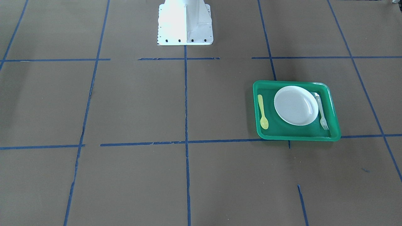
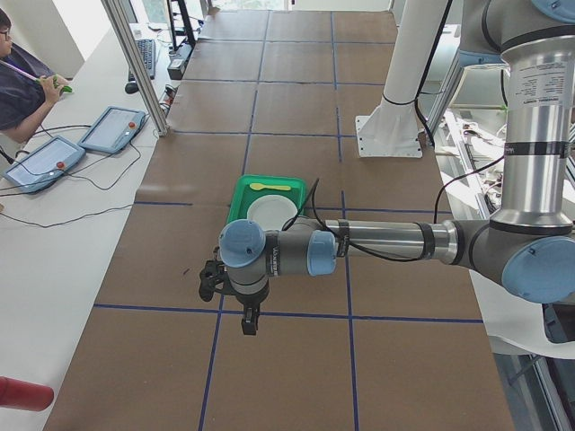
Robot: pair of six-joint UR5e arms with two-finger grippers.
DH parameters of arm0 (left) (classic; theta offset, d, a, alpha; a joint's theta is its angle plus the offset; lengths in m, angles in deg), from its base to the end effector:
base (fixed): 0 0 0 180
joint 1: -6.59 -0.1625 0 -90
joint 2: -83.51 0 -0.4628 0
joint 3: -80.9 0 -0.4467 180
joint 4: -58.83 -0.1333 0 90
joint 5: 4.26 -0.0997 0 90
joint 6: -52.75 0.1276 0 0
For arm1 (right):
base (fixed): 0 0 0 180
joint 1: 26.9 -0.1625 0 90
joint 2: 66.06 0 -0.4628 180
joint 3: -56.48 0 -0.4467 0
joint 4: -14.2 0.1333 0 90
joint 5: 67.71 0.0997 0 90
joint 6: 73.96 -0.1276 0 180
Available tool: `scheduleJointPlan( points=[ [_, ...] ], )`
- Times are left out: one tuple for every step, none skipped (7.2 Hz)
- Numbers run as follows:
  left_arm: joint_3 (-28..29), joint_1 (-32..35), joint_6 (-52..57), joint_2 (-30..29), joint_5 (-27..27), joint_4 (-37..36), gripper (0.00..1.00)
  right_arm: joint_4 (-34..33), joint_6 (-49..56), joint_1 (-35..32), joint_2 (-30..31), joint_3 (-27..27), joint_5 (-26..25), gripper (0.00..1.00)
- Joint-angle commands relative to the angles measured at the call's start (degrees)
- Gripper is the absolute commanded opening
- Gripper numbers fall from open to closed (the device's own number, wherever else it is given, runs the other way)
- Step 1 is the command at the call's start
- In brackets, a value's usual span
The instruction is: Place fork
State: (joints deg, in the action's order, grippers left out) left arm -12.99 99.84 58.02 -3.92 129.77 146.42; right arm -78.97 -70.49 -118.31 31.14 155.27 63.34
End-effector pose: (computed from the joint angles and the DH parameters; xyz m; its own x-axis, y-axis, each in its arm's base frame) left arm -0.0742 -0.5204 0.7082 0.7192 0.0380 -0.6937 -0.0094 0.9989 0.0449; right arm 0.0614 -0.4842 0.7082 0.7536 -0.0239 0.6569 0.0211 0.9997 0.0122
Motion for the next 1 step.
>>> scheduleJointPlan(
  points=[
    [-0.06,0.0,0.09,-0.02,0.0,-0.05,1.0,0.0,-0.04,0.0,0.0,0.0,0.0,1.0]
  ],
)
